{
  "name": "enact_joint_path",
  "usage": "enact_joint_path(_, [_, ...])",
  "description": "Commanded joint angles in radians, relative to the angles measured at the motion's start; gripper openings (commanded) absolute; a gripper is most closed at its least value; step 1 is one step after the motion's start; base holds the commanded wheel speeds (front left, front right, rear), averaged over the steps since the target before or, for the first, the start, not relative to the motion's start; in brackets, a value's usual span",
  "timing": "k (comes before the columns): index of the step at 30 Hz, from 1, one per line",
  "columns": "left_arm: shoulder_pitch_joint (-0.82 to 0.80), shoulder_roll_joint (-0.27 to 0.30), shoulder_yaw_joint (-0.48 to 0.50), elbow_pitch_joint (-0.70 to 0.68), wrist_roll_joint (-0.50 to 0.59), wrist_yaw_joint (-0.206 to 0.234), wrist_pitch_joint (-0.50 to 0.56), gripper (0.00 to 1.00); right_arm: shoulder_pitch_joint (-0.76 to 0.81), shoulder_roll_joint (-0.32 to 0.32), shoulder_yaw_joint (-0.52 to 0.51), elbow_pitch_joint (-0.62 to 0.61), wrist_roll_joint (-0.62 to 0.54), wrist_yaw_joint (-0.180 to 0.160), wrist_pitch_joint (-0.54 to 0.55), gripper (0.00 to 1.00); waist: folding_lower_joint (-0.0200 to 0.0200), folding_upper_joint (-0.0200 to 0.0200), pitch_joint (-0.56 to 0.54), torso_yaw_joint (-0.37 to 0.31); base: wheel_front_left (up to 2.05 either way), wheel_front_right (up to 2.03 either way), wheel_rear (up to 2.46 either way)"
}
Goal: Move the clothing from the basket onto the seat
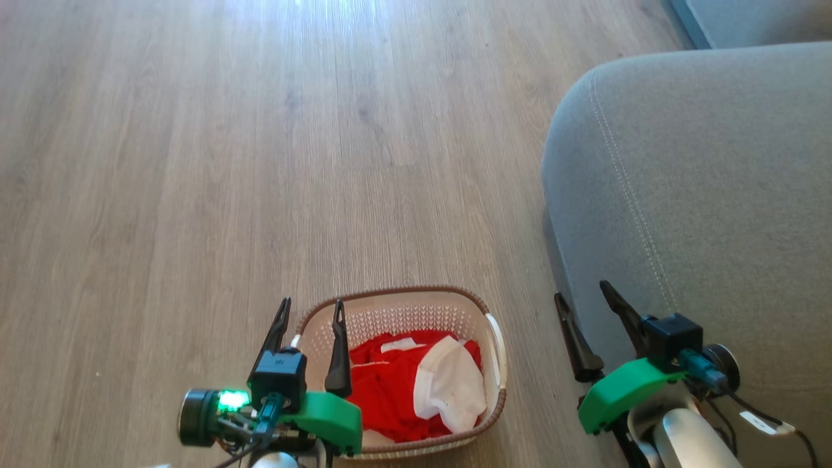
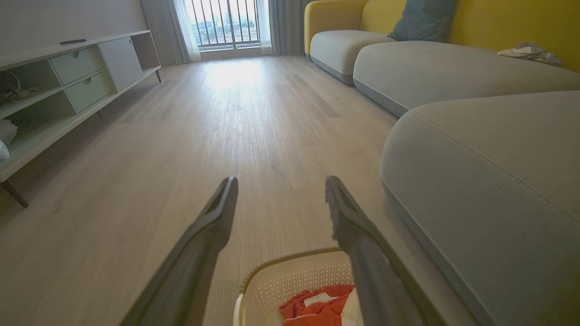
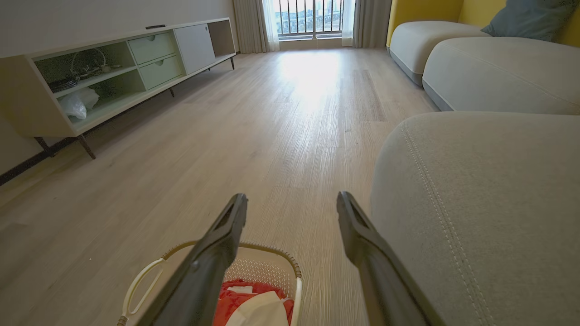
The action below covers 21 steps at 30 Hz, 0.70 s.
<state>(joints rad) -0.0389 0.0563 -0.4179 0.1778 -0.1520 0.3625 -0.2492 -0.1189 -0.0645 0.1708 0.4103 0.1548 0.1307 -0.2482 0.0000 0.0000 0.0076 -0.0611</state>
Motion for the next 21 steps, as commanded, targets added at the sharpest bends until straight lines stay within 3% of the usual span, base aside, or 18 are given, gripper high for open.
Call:
enact_joint_path(1, [-0.034,-0.006,0.029,-0.021,-0.007,-0.006,-0.013,1.00,-0.041,-0.004,0.015,-0.027,0.011,0.000,-0.014,1.00,0.0000,0.0000,0.010,-0.003,0.00,0.00,0.00])
enact_joint_path(10, [-0.090,-0.006,0.004,0.098,-0.055,0.008,-0.013,1.00,-0.055,-0.010,-0.020,-0.010,0.048,0.000,-0.014,1.00,0.0000,0.0000,0.144,-0.016,0.00,0.00,0.00])
enact_joint_path(21, [-0.317,-0.006,-0.086,0.331,-0.077,-0.050,-0.013,1.00,-0.121,-0.061,-0.044,-0.047,0.085,0.000,-0.014,1.00,0.0000,0.0000,0.424,-0.042,0.00,0.00,0.00])
